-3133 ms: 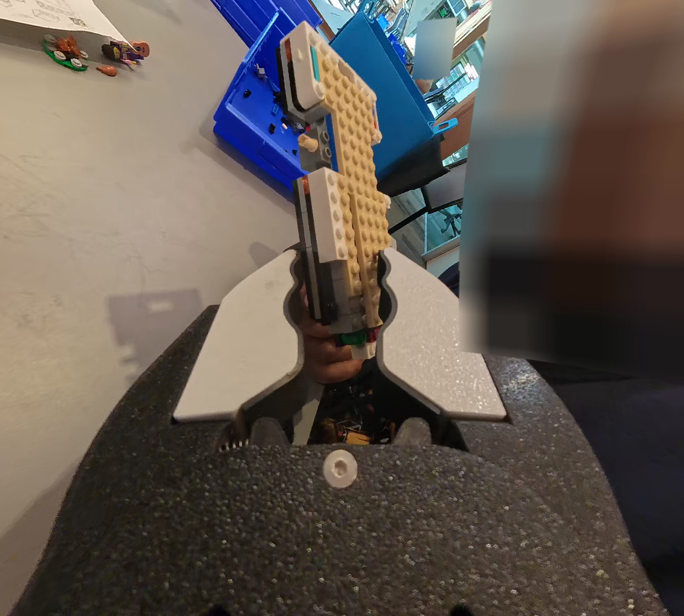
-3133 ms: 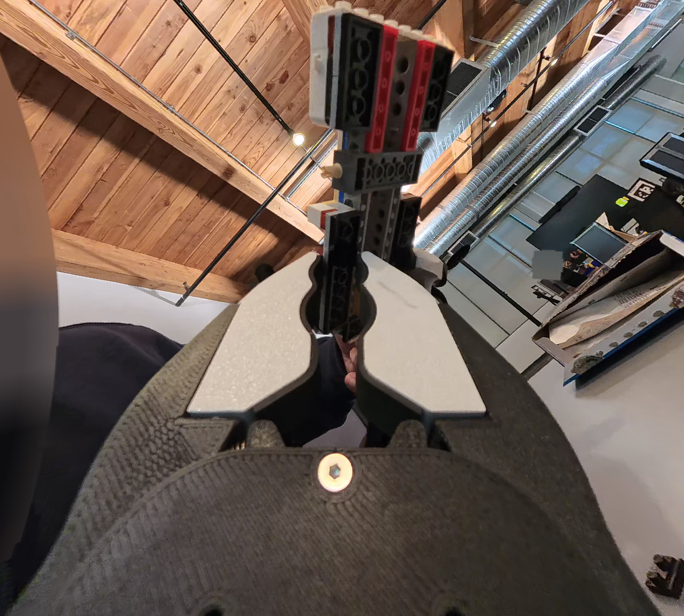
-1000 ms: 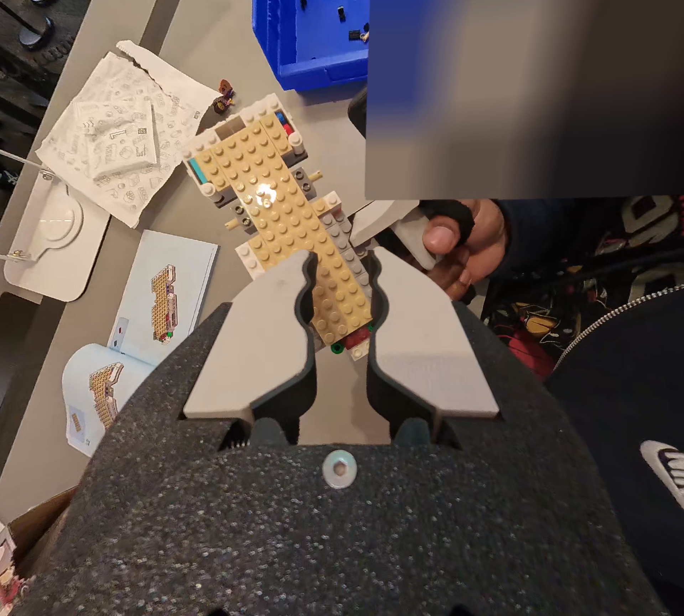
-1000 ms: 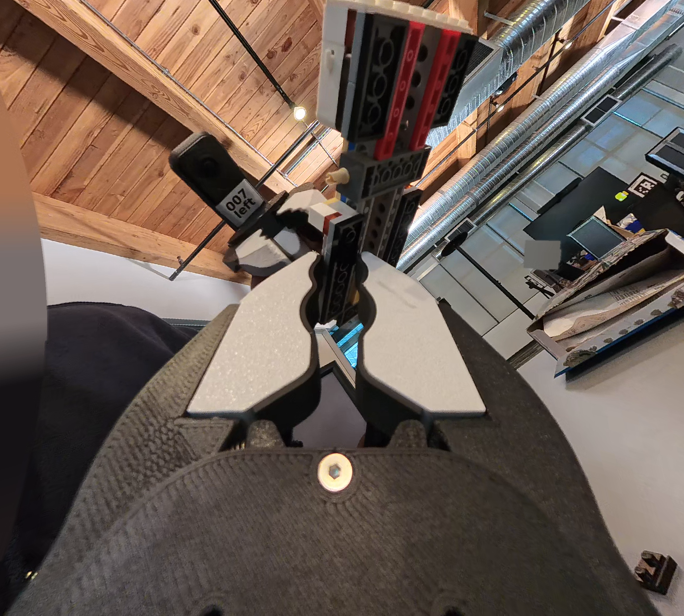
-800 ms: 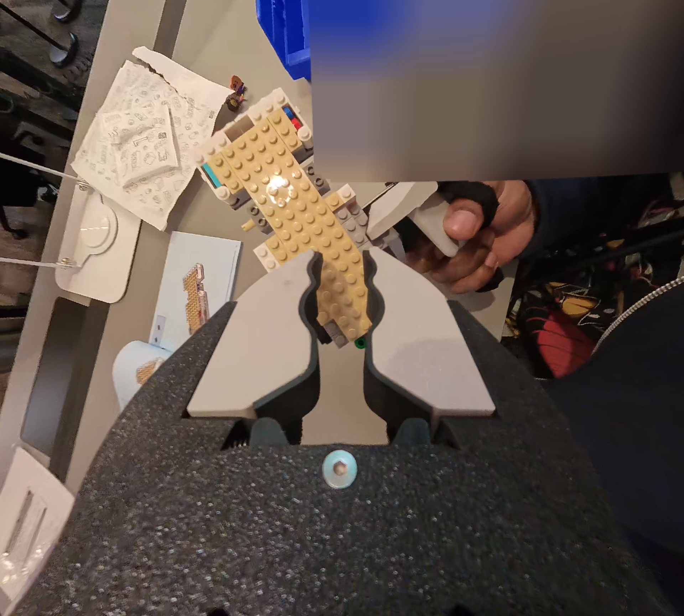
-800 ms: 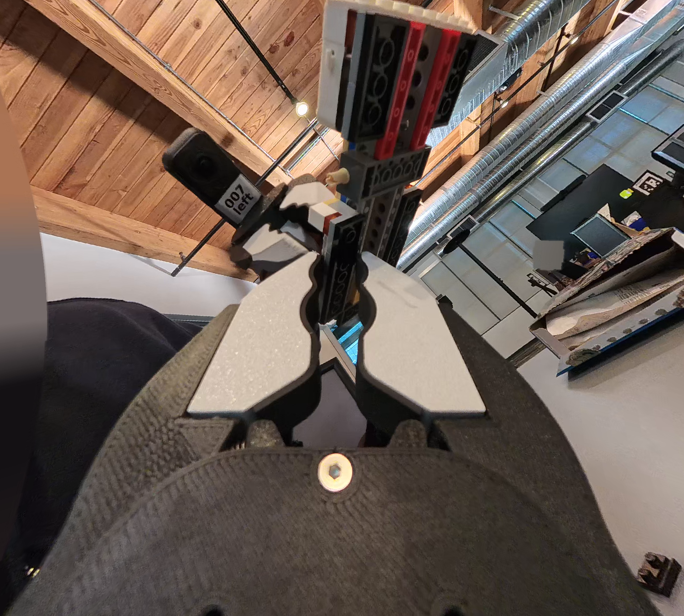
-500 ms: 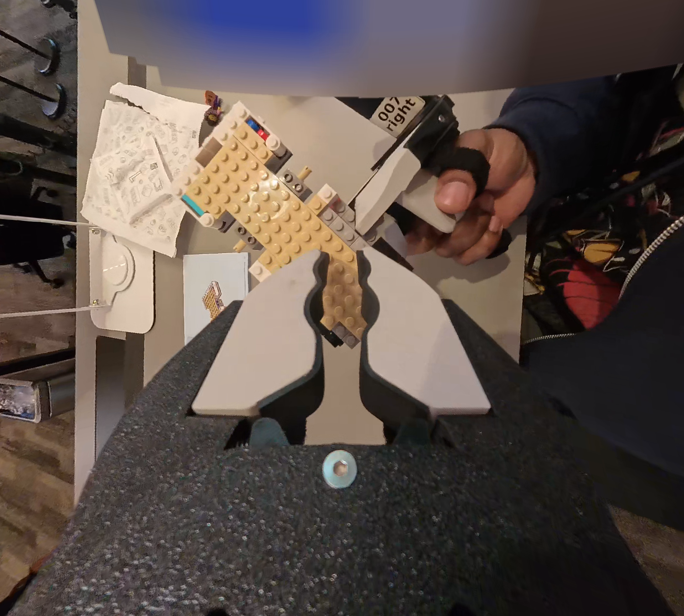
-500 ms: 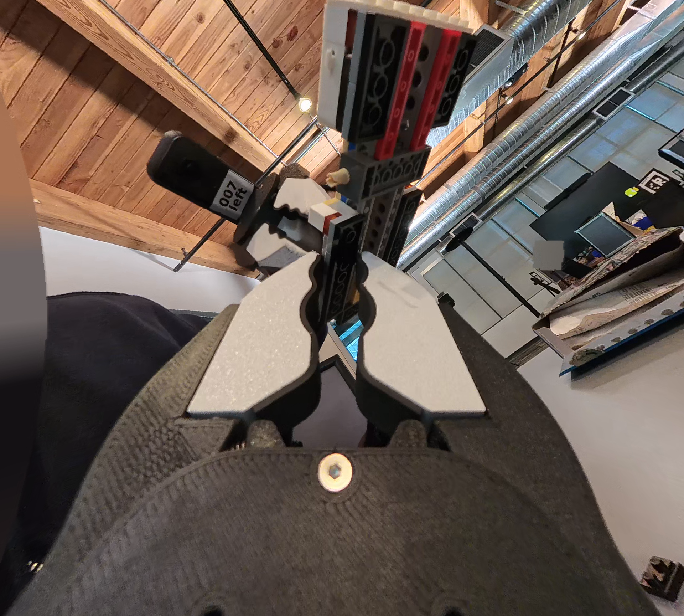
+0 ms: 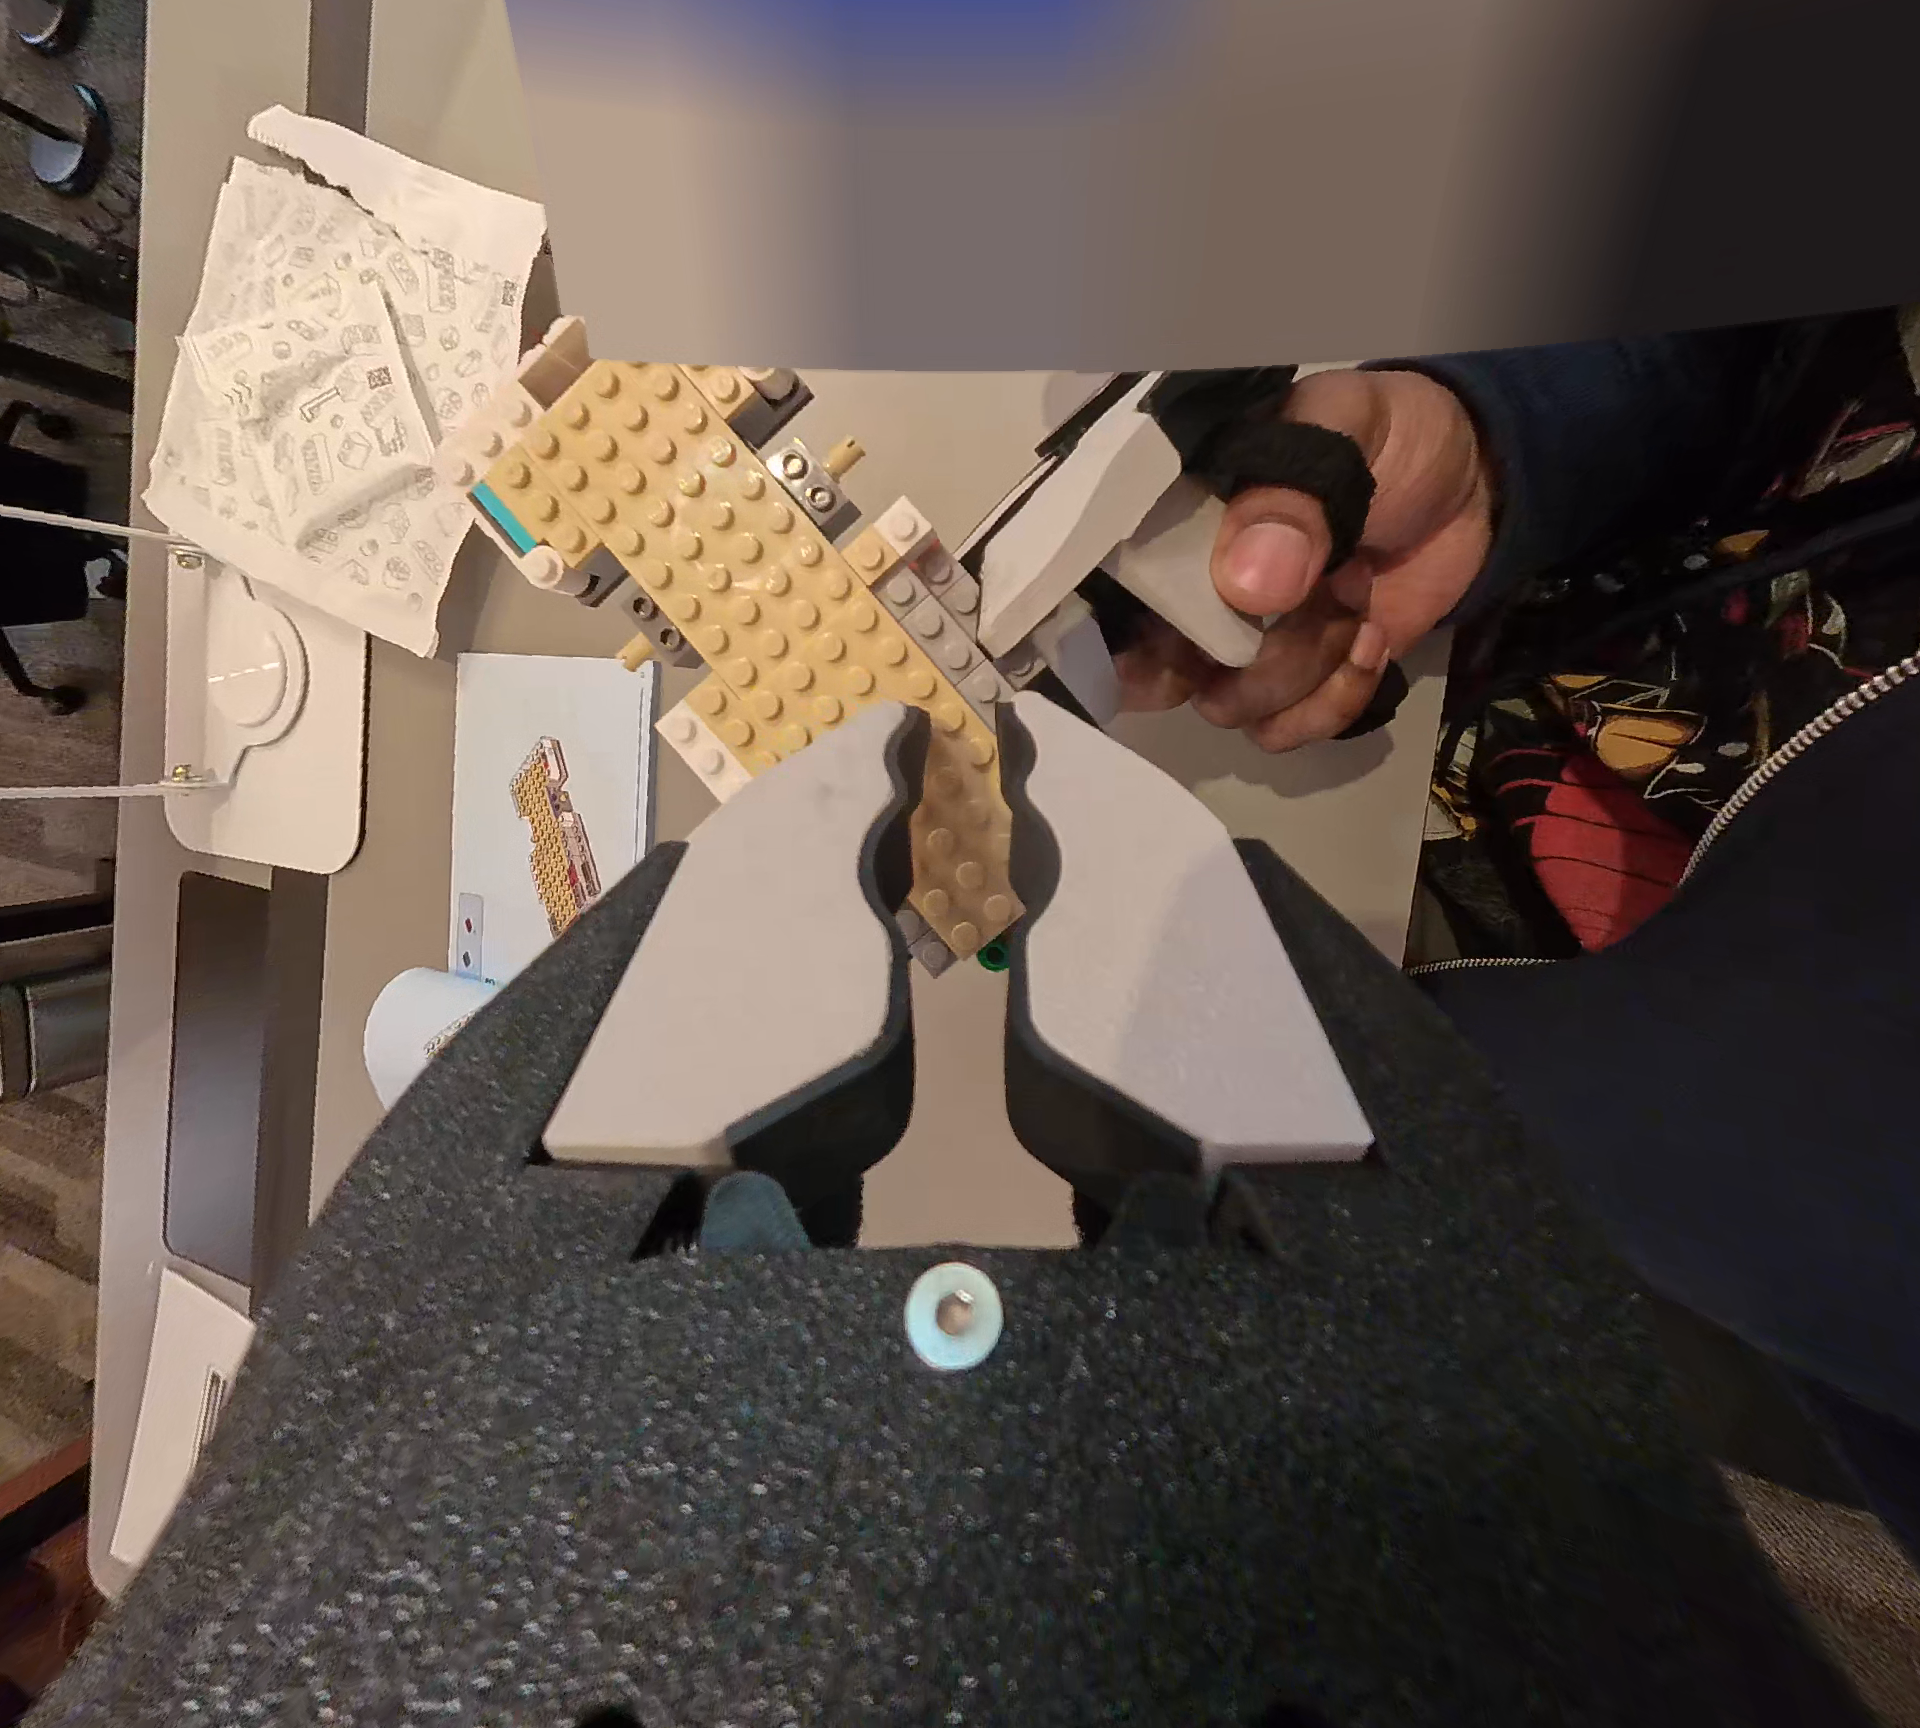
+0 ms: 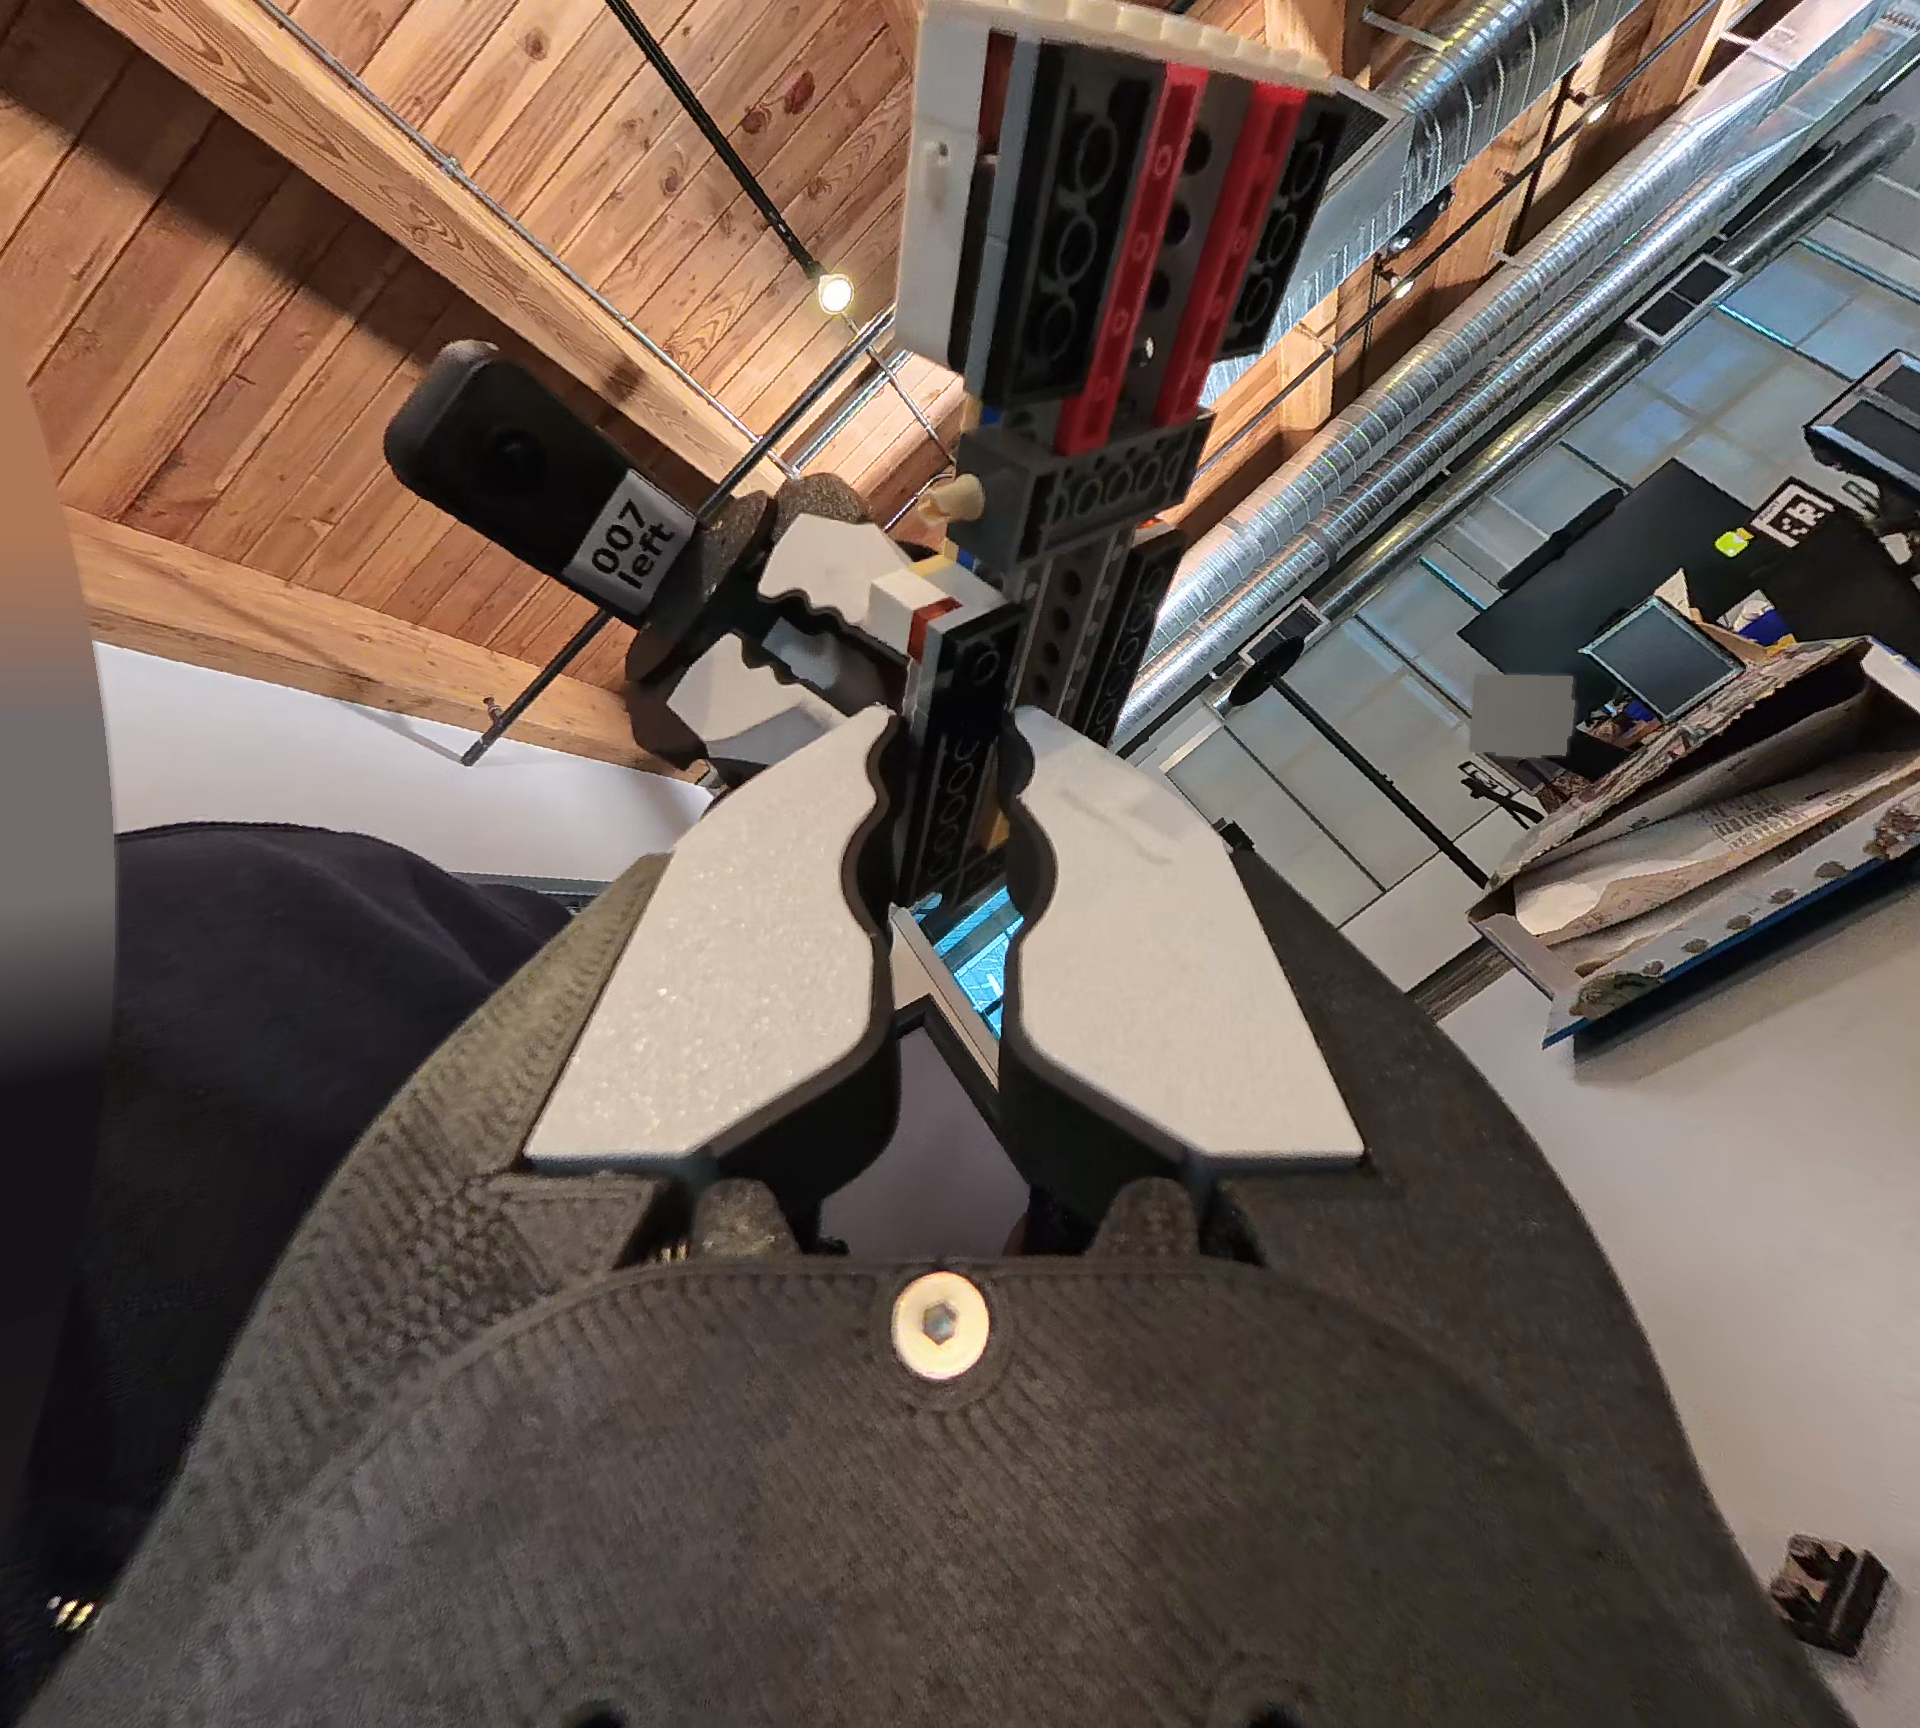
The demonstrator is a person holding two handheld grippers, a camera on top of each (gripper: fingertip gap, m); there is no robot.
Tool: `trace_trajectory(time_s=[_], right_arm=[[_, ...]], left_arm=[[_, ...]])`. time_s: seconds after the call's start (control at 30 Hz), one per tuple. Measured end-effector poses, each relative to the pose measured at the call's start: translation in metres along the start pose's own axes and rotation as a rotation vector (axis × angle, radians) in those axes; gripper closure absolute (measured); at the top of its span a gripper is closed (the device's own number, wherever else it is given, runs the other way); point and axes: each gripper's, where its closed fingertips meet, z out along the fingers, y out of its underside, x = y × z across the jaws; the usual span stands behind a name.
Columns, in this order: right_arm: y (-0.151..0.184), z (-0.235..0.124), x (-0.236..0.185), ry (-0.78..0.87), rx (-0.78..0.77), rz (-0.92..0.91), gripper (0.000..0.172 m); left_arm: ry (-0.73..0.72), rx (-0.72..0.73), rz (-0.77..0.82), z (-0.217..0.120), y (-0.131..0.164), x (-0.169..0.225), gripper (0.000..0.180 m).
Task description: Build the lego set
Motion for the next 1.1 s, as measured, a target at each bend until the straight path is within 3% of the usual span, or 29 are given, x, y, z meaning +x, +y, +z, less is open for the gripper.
trace_trajectory(time_s=[0.57, 1.1], right_arm=[[-0.0009, -0.0007, -0.0002, 0.004, 0.007, 0.002, 0.155], [-0.0002, -0.0012, -0.0029, -0.007, -0.006, -0.003, 0.154]], left_arm=[[-0.040, -0.007, -0.032, 0.0040, 0.0030, -0.0014, 0.173], [0.007, 0.022, -0.122, 0.0040, 0.0042, -0.0003, 0.174]])
